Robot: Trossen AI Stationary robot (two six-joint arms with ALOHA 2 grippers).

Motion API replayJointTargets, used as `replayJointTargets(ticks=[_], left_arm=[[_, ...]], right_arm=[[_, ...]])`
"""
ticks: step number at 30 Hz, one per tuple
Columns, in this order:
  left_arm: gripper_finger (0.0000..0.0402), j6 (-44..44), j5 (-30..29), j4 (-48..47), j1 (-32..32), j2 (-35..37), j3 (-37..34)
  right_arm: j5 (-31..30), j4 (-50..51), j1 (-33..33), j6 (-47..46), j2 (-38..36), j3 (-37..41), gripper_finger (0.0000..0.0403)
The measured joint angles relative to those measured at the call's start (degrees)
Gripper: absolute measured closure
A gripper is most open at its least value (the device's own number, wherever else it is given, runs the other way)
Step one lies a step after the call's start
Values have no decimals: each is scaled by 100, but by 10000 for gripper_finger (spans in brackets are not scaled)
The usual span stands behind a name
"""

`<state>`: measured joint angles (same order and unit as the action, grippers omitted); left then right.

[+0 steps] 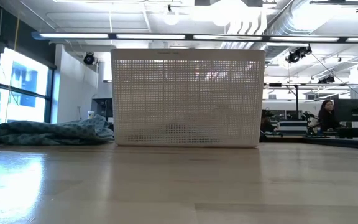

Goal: Pick & place medical supplies in basket/bin
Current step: Put the orange pill bottle into the white bin

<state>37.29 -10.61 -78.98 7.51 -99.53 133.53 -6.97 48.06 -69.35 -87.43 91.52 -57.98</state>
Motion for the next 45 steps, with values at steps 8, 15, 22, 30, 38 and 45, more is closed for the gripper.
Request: replayJointTargets(ticks=[8, 15, 22, 30, 38, 45], left_arm=[[170, -128, 285, 2, -242, 0, 0], [170, -118, 302, 4, -242, 0, 0], [170, -105, 308, 6, -225, 0, 0], [170, -105, 313, 202, -225, 2, 0], [170, -156, 355, 126, -225, 2, 0], [170, -254, 393, 122, -225, 2, 0]], right_arm=[[136, -48, -2, -166, 226, 0, 73], [39, 30, -2, -169, 226, 0, 73], [-1, 113, 65, -168, 226, 0, 85], [-117, 111, 242, -109, 226, 0, 138], [169, 100, 272, -82, 226, 0, 201], [334, 94, 272, -82, 224, 0, 206]])
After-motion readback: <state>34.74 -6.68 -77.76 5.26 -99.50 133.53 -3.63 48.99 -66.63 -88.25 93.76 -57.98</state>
